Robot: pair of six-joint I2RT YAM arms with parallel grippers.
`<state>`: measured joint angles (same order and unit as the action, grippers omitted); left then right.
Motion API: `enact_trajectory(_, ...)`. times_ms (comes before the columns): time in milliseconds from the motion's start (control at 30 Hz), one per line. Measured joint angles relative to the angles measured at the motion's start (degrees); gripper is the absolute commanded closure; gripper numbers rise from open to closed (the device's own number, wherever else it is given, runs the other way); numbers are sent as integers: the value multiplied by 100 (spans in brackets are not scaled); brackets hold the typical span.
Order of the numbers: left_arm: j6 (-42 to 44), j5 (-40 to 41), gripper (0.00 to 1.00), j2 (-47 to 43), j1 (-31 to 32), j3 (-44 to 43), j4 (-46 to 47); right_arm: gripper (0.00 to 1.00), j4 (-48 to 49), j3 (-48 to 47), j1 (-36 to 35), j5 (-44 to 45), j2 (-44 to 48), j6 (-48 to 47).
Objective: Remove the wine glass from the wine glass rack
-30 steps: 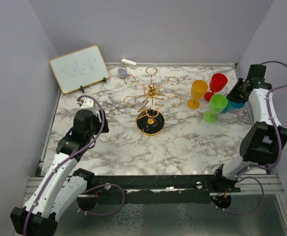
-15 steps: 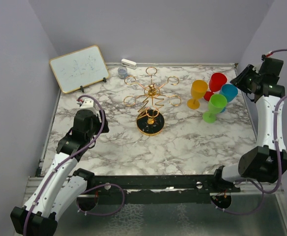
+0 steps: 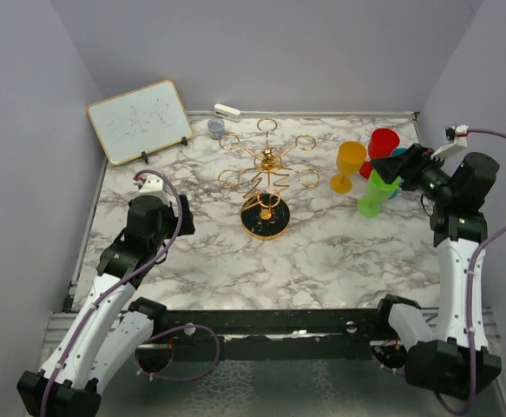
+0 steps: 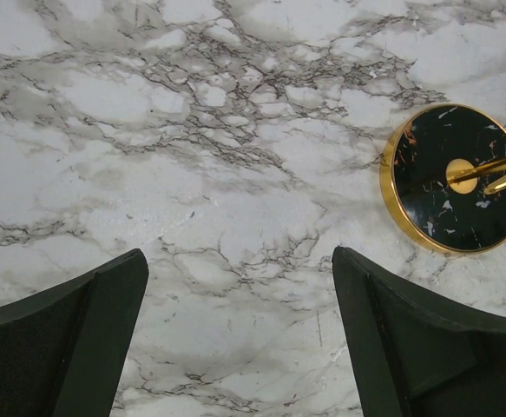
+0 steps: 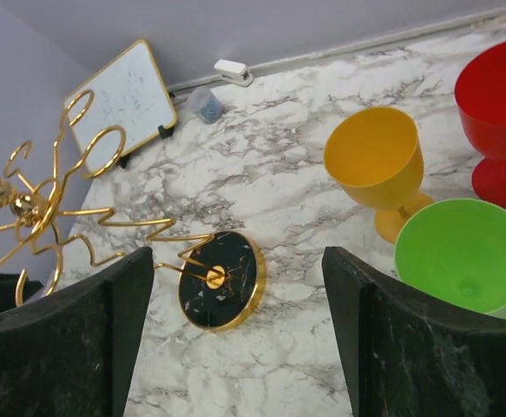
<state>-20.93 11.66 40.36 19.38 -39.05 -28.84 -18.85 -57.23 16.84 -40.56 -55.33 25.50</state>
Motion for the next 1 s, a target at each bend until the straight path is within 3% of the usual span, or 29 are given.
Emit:
enact_trajectory(267,26,20,2,-232,0,0,4,10,417,339,0,-157,866,50)
enact_trajectory(1000,55,105,3,-573,15,24,50,8,566,881,0,-236,1410,431)
